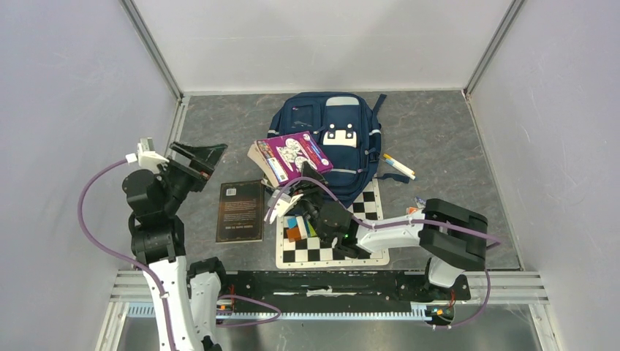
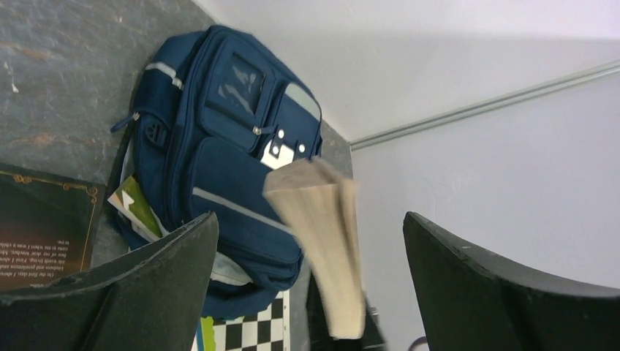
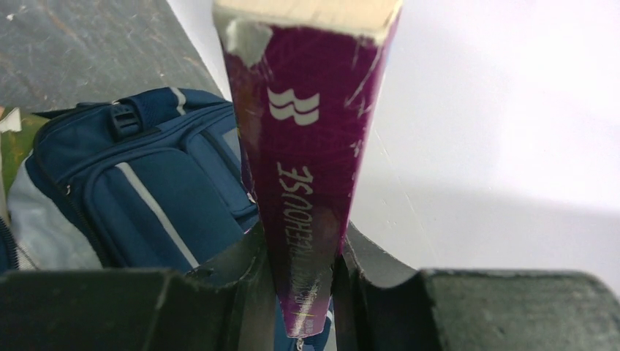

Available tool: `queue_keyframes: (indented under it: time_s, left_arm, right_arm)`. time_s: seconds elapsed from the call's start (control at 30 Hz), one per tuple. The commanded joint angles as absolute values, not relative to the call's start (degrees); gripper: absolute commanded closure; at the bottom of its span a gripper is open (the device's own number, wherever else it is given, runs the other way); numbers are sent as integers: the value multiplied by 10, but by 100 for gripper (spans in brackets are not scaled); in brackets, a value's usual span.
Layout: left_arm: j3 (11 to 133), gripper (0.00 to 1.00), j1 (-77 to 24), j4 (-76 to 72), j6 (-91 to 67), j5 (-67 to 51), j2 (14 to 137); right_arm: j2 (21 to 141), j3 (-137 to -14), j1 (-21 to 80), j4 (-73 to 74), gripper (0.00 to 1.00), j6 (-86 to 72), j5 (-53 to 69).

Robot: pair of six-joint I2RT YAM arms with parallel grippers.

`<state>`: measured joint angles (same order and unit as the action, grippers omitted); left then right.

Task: Pack the student bag
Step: Pick up the book from the center of the board.

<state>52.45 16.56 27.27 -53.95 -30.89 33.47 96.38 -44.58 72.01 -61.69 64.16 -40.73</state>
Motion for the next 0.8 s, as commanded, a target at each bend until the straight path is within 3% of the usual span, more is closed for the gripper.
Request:
queue_keyframes:
  time_s: [0.0,0.43,0.77]
  left_arm:
    - [460,0,149,229,-566,-354,327]
    - [433,0,-21,168,-581,-297,368]
    - [397,0,-40,115,-643,-250,323]
  right_arm:
    - [913,-455,733,-690,100,637,-425]
    - [952,-526,757,-610,100,643,-421]
    - [962,-528,757,-583,100,635,-416]
